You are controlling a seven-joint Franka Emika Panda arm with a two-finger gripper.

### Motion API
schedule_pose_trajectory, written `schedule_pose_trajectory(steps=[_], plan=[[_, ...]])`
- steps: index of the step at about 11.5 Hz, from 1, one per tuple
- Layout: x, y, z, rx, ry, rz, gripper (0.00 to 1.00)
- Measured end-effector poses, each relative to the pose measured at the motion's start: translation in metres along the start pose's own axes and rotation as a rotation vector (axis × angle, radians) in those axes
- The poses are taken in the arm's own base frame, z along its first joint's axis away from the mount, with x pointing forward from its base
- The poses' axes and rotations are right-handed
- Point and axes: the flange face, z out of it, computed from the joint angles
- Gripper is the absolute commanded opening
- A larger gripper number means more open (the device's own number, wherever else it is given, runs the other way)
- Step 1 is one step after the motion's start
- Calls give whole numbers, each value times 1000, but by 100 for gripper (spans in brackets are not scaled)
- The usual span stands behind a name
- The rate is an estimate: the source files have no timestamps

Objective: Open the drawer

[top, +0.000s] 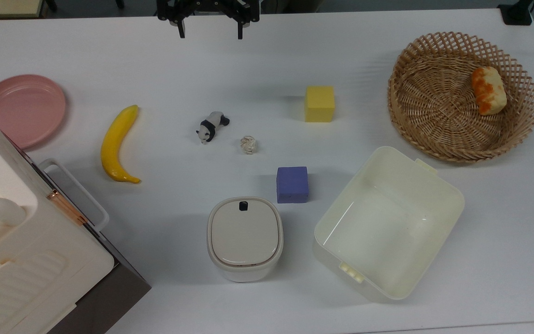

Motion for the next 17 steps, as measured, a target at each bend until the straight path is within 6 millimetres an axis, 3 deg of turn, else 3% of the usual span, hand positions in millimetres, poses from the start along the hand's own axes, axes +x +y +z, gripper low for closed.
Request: schedule_pose_trajectory(steps=[1, 6, 17], plan=[[3, -1, 10, -1, -16, -1, 100], [10, 14, 20, -1, -21, 27, 100], [10, 13, 21, -1, -22, 24, 100]])
